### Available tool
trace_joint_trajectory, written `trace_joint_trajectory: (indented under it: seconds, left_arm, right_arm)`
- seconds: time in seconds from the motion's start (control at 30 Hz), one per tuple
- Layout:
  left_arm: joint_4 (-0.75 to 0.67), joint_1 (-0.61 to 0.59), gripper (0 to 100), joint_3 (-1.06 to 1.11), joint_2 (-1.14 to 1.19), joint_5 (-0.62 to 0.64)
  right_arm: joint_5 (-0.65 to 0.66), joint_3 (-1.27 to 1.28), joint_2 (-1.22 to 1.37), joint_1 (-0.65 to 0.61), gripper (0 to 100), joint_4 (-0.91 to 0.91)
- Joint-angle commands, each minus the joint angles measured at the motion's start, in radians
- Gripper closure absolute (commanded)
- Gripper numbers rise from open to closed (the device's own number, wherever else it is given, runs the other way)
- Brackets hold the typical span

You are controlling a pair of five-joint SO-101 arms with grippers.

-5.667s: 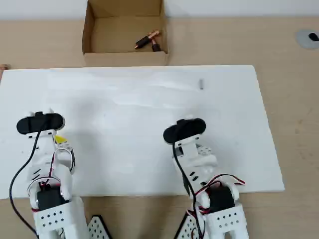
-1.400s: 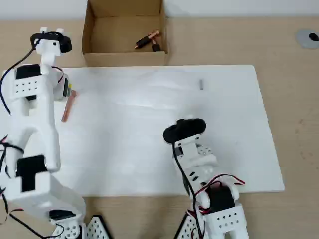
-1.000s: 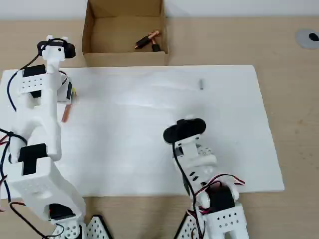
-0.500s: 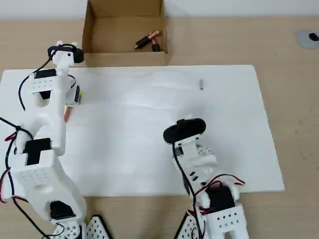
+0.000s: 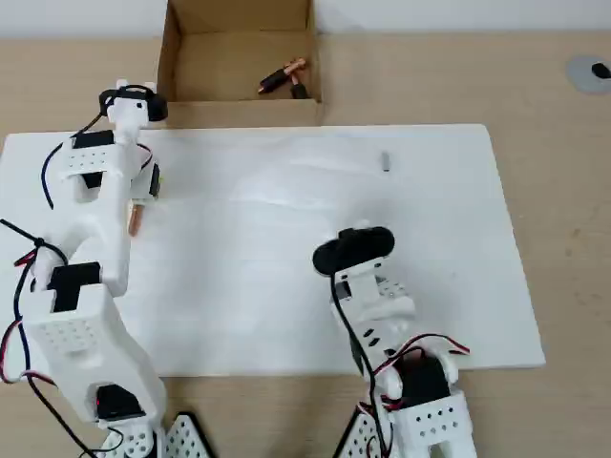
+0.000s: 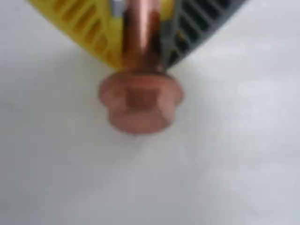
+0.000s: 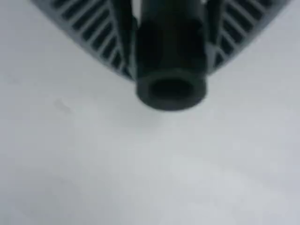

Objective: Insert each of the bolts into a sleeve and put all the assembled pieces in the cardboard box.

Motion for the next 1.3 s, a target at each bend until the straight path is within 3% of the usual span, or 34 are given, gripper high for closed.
trace_joint_trajectory:
  seconds: [0.0,0.2,0.43,0.7,0.9,1.13,1.27]
  left_arm:
    - [0.06,-0.006,99,-0.048,-0.099,0.064]
    - [0.172,0.026,99,-0.052,-0.493,0.137]
    - [0.417,0.221,99,-0.064,-1.122,0.215]
    - [0.43,0.227,99,0.201,-1.626,0.288]
    - [0.43,0.227,99,0.423,-1.857,0.33]
    - [0.428,0.227,99,0.566,-1.948,0.344]
    - [0.315,0.227,99,0.643,-1.954,0.341]
  right_arm:
    - [-0.005,-0.007,-0.117,-0.001,98.8,0.003]
    - [-0.005,-0.007,-0.117,-0.001,98.8,0.003]
    - [-0.005,-0.007,-0.117,-0.001,98.8,0.003]
    - [-0.005,-0.007,-0.117,-0.001,98.8,0.003]
    - [-0.005,-0.007,-0.117,-0.001,98.8,0.003]
    - [-0.006,-0.008,-0.117,-0.001,98.8,0.003]
    - [-0.005,-0.008,-0.117,-0.004,98.8,0.003]
